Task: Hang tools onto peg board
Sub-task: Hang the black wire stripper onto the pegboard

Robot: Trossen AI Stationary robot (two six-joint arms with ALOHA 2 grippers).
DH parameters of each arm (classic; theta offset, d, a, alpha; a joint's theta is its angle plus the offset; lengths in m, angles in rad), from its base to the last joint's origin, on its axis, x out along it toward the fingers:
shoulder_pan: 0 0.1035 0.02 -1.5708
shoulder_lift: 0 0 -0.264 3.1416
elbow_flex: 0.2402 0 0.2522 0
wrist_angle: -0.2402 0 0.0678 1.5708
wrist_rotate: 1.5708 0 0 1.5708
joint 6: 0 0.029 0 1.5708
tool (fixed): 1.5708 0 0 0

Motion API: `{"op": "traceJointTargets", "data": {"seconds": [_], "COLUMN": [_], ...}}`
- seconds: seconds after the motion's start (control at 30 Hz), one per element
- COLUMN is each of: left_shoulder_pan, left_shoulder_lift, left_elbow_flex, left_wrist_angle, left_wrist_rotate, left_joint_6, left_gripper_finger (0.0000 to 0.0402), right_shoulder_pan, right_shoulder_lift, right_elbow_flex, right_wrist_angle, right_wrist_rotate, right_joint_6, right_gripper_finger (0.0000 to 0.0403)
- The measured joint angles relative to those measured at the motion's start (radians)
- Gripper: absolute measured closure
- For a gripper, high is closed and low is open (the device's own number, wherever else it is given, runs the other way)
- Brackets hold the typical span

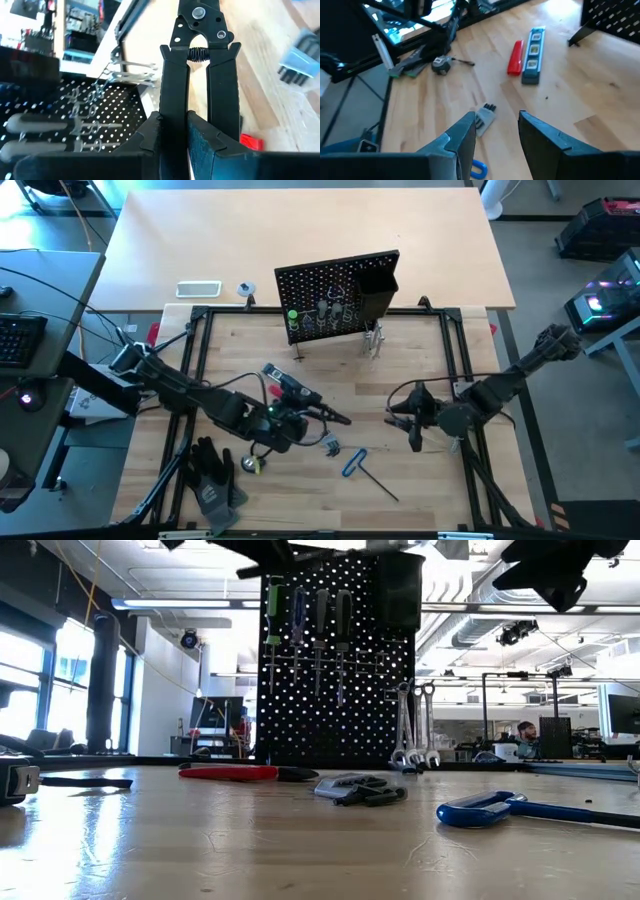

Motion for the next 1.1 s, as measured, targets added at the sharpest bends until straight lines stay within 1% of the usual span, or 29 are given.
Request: {"op": "traceJointTargets", "data": {"seconds": [0.13,0.33,0.57,0.77,1.1], "left_shoulder_pan": [0.0,0.002,0.017,0.033,0.057], "left_shoulder_lift": [0.037,0.078,0.089,0.089,0.089], "left_elbow_flex": [0.0,0.0,0.0,0.0,0.0], "left_wrist_angle": [0.015,0.046,0.098,0.099,0.103], "left_wrist_rotate": [0.037,0.066,0.121,0.176,0.284], "left_joint_6": [0.062,0.155,0.224,0.243,0.258], "left_gripper_finger": [0.0348,0.0348,0.0348,0.0348,0.0348], "right_shoulder_pan": [-0.052,-0.141,-0.242,-0.302,-0.379], "right_shoulder_lift": [0.0,0.009,0.12,0.203,0.279], "right_elbow_flex": [0.0,0.0,0.0,0.0,0.0], "right_wrist_angle": [0.028,0.073,0.183,0.272,0.413], "right_wrist_rotate": [-0.102,-0.223,-0.411,-0.491,-0.598], "right_joint_6": [-0.01,-0.026,-0.052,-0.082,-0.116], "right_gripper_finger": [0.0261,0.0261,0.0261,0.0261,0.0261]}}
